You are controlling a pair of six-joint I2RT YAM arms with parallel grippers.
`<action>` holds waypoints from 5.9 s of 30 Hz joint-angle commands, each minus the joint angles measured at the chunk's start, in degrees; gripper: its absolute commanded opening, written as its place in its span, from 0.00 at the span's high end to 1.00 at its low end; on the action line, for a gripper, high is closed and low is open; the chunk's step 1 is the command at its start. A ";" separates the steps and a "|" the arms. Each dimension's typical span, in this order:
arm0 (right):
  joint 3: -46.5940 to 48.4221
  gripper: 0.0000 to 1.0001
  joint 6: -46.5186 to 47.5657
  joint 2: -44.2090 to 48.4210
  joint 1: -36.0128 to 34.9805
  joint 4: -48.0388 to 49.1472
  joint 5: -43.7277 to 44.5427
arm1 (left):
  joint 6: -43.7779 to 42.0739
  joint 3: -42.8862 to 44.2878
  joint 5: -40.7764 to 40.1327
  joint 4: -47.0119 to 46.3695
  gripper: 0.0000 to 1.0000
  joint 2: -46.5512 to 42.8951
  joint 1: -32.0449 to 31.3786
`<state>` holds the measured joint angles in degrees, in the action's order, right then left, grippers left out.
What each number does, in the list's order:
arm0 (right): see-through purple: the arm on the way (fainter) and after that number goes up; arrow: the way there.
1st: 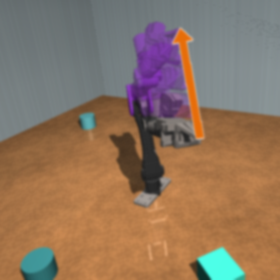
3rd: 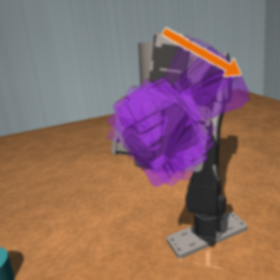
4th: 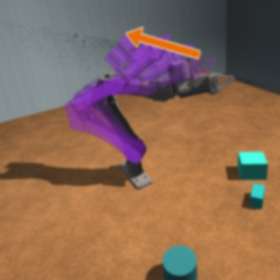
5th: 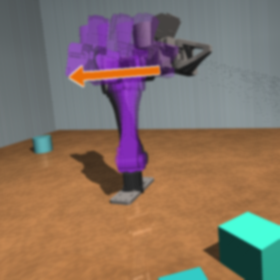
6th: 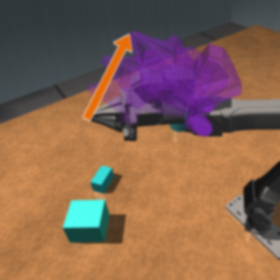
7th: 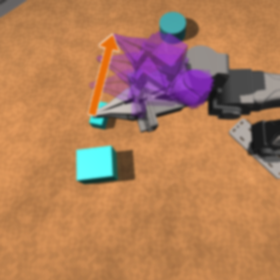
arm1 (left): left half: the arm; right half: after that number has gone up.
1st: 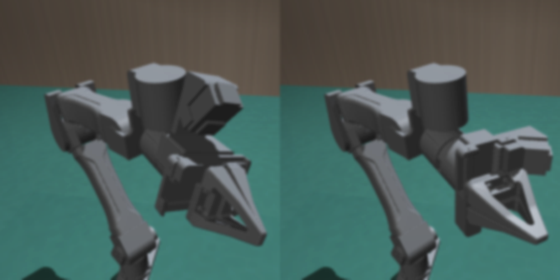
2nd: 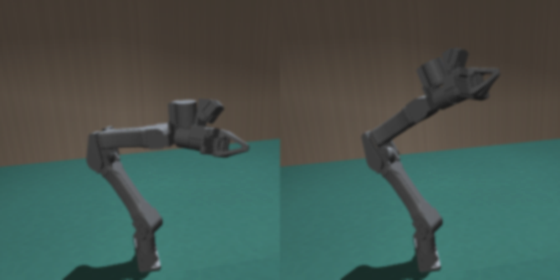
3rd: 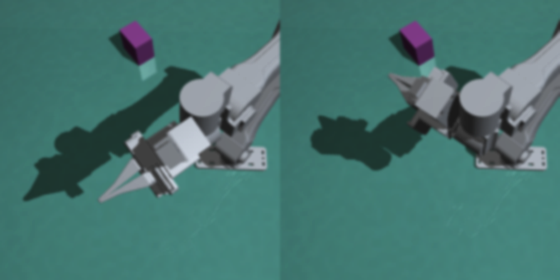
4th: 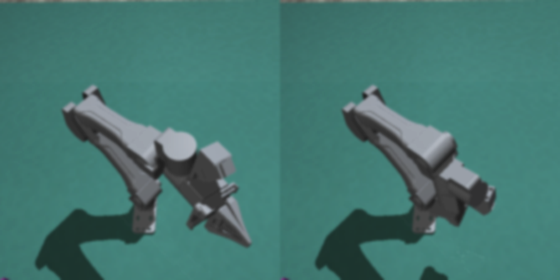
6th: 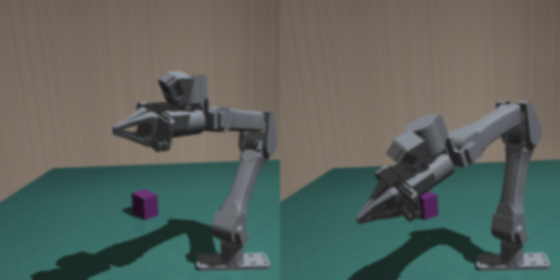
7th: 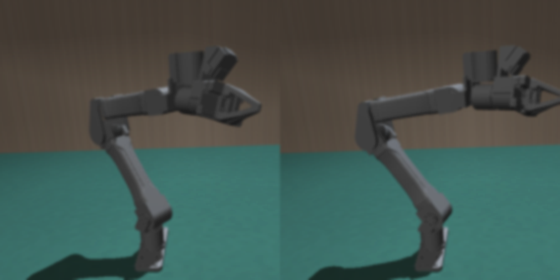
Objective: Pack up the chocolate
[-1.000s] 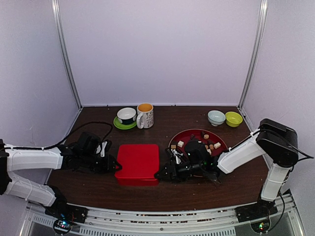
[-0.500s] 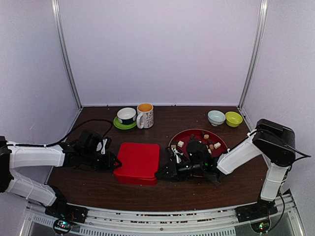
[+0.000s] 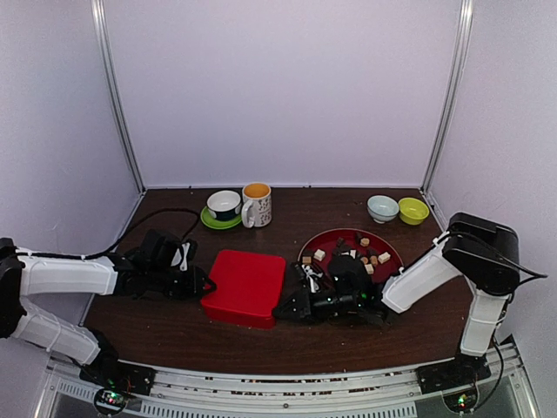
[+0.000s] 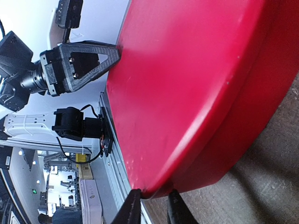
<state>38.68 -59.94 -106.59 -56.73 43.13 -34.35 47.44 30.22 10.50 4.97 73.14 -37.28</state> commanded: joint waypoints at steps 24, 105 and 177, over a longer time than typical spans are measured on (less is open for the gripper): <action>18.72 0.45 20.69 5.94 11.02 -32.21 10.70 | -5.65 4.83 2.37 4.85 0.51 -4.92 5.29; 19.59 1.00 15.63 -2.23 15.19 -21.56 -3.96 | -12.17 7.28 13.29 -3.76 1.00 2.93 9.47; 4.70 1.00 31.82 31.74 8.01 -36.37 17.40 | -21.30 6.07 -22.40 19.02 0.54 -36.98 1.40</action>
<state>46.39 -34.46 -83.77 -52.45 12.32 -25.50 31.77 33.58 -1.87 22.94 38.00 -35.75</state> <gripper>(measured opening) 0.004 0.302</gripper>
